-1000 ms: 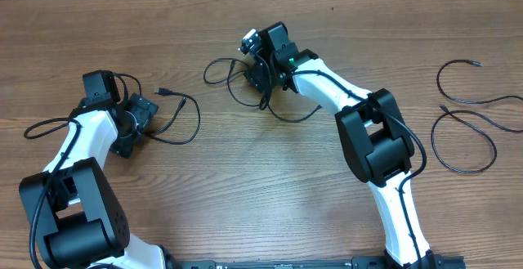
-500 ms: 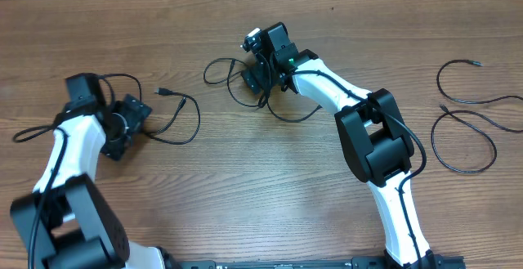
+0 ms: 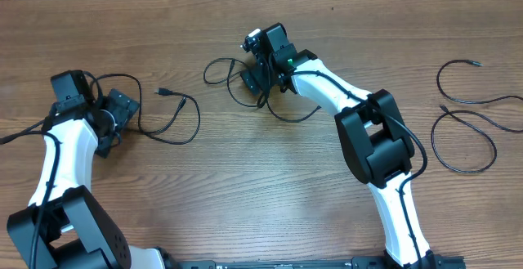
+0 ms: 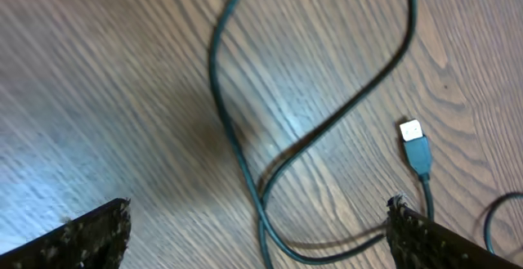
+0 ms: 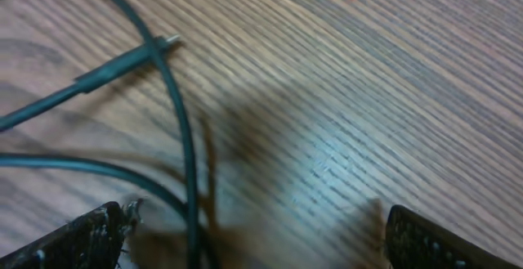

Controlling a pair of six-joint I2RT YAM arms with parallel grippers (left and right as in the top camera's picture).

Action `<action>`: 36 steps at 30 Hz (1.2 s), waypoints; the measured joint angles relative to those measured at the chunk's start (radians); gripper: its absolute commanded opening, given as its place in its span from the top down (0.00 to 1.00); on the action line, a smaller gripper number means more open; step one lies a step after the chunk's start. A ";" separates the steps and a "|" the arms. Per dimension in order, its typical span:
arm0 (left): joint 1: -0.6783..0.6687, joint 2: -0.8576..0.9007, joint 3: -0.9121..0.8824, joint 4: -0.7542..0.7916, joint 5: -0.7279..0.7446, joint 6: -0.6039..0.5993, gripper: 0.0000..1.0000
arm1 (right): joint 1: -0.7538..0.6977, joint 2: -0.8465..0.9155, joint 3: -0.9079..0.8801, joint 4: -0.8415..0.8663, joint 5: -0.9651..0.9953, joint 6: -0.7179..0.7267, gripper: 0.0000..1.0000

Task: Untangle cables

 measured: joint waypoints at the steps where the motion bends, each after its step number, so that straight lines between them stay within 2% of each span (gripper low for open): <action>1: 0.010 0.000 0.000 -0.002 0.000 0.000 0.01 | 0.002 -0.012 0.000 -0.004 -0.005 0.000 0.00; 4: 0.038 0.000 0.000 -0.004 -0.003 0.000 0.01 | 0.003 -0.059 0.000 -0.022 -0.052 0.000 0.00; 9: 0.055 0.000 0.000 -0.005 -0.011 0.000 0.01 | 0.004 -0.137 0.000 -0.050 -0.260 0.000 0.00; 13: 0.054 0.000 0.000 -0.008 -0.011 0.000 0.01 | 0.014 -0.143 0.000 -0.063 -0.417 0.000 0.00; 17: 0.054 0.000 0.000 -0.010 -0.016 0.000 0.01 | 0.057 -0.143 0.000 -0.067 -0.491 0.000 0.00; 25: 0.054 0.000 0.000 0.008 -0.034 0.000 0.01 | 0.209 -0.143 0.000 -0.022 -0.494 0.000 0.00; 36: 0.054 0.000 0.000 0.027 -0.041 0.000 0.01 | 0.377 -0.135 0.000 0.081 -0.358 -0.002 0.00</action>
